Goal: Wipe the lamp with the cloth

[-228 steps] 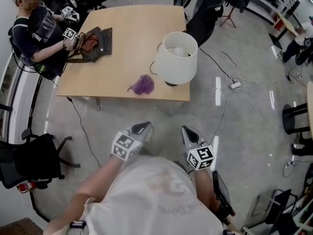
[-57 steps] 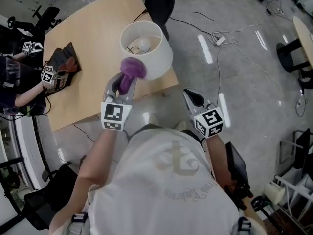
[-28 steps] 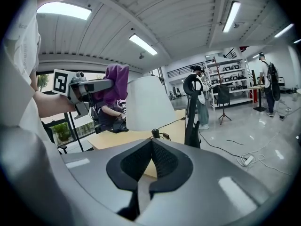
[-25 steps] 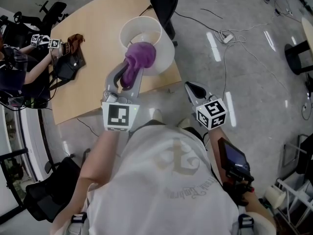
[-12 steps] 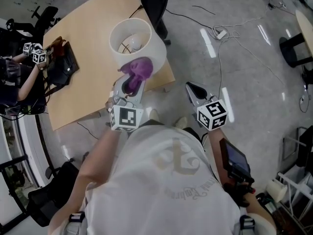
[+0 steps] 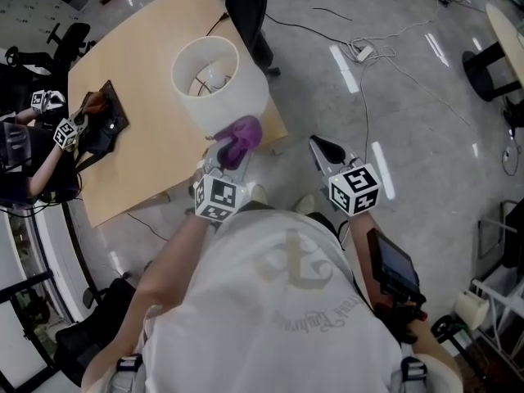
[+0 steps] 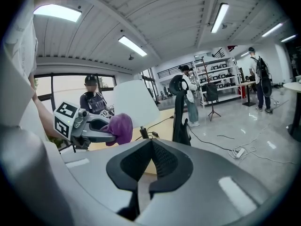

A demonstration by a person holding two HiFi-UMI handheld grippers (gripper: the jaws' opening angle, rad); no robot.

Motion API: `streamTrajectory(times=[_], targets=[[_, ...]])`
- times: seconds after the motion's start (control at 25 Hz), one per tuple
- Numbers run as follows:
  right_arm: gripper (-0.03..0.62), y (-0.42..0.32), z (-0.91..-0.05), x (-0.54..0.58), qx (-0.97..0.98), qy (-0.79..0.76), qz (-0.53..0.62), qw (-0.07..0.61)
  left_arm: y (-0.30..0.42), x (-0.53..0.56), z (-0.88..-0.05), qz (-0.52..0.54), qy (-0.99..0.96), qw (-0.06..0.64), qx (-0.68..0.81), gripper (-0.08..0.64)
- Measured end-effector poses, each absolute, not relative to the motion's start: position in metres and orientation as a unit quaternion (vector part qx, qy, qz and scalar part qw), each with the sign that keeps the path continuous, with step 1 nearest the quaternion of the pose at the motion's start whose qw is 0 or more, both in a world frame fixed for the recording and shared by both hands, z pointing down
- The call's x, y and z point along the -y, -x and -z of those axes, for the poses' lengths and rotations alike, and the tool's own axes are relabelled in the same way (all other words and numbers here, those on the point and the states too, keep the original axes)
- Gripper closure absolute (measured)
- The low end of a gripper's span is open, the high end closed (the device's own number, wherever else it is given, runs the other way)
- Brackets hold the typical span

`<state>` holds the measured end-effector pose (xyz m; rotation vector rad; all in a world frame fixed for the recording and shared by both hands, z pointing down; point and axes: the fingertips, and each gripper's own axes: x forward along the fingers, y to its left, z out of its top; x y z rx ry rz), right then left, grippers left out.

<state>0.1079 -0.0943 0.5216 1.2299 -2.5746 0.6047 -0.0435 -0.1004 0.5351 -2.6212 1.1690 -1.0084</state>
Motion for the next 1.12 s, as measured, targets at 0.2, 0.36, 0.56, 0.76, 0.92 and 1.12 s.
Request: streamTrajectory(times=[0.2, 0.36, 0.56, 0.76, 0.92, 1.12], targets=[[0.578, -0.109, -0.513, 0.095, 0.879, -0.421, -0.200, 0.102, 0.036, 0.105, -0.514, 0.313, 0.858, 0.043, -0.405, 0.451], [0.578, -0.118, -0.506, 0.097, 0.878, -0.425, -0.201, 0.090, 0.023, 0.116, -0.439, 0.253, 0.849, 0.088, -0.455, 0.451], [0.578, -0.126, -0.509, 0.094, 0.875, -0.426, -0.219, 0.074, 0.020, 0.136, -0.345, 0.232, 0.805, 0.163, -0.521, 0.451], [0.578, -0.128, -0.511, 0.088, 0.873, -0.424, -0.232, 0.058, 0.023, 0.156, -0.362, 0.289, 0.783, 0.173, -0.523, 0.451], [0.579, -0.136, -0.512, 0.087, 0.872, -0.425, -0.236, 0.052, 0.017, 0.159, -0.395, 0.325, 0.777, 0.158, -0.514, 0.451], [0.578, -0.152, -0.516, 0.082, 0.867, -0.430, -0.245, 0.056, 0.002, 0.156, -0.437, 0.359, 0.784, 0.137, -0.488, 0.451]])
